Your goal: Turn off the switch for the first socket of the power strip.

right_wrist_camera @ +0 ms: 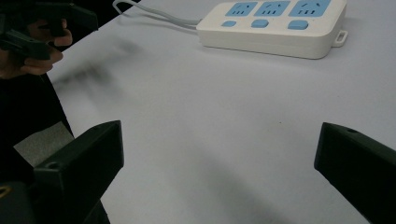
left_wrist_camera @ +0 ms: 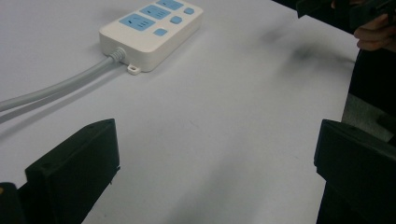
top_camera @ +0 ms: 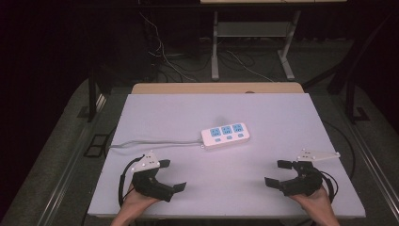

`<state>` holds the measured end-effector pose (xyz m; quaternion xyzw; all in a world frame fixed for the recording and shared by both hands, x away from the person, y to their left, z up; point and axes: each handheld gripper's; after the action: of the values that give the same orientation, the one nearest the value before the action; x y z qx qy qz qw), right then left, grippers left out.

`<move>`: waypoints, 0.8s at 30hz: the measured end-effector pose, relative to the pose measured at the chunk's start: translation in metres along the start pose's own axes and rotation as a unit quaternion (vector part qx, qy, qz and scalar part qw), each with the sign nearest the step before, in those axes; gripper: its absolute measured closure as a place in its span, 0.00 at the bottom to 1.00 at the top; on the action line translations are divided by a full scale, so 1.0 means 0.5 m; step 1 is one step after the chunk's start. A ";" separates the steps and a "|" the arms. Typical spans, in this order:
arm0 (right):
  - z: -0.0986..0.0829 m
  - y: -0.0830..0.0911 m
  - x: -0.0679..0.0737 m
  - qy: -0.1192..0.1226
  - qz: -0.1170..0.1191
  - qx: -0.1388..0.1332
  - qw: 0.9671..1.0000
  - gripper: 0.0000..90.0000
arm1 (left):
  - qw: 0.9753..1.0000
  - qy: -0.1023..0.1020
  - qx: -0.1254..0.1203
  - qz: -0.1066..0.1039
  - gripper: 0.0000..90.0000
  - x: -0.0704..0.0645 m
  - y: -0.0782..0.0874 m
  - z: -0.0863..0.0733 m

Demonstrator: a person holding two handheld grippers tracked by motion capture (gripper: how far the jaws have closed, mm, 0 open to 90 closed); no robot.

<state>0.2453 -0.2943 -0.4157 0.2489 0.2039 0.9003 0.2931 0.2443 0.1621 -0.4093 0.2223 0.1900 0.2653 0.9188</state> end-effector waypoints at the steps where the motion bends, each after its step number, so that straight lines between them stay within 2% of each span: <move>1: 0.000 0.000 0.000 0.000 0.000 0.000 1.000 0.01 | 1.000 -0.001 0.002 0.000 0.00 -0.001 -0.001 0.002; 11: -0.001 0.002 -0.001 -0.001 -0.002 0.002 1.000 0.01 | 1.000 0.003 0.014 0.000 0.00 0.000 -0.007 0.022; 24: -0.002 0.002 0.000 0.001 0.001 0.002 1.000 0.01 | 0.999 -0.018 0.034 -0.009 0.00 -0.004 -0.025 0.067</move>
<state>0.2445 -0.2953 -0.4159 0.2490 0.2058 0.9003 0.2917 0.2634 0.1412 -0.3875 0.2561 0.1846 0.2460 0.9164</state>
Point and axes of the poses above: each handheld gripper's, and its own axes: y roughly backward along the jaws, z roughly out of its top, x roughly to its left, and after that the axes turned 2 degrees about y, right-handed
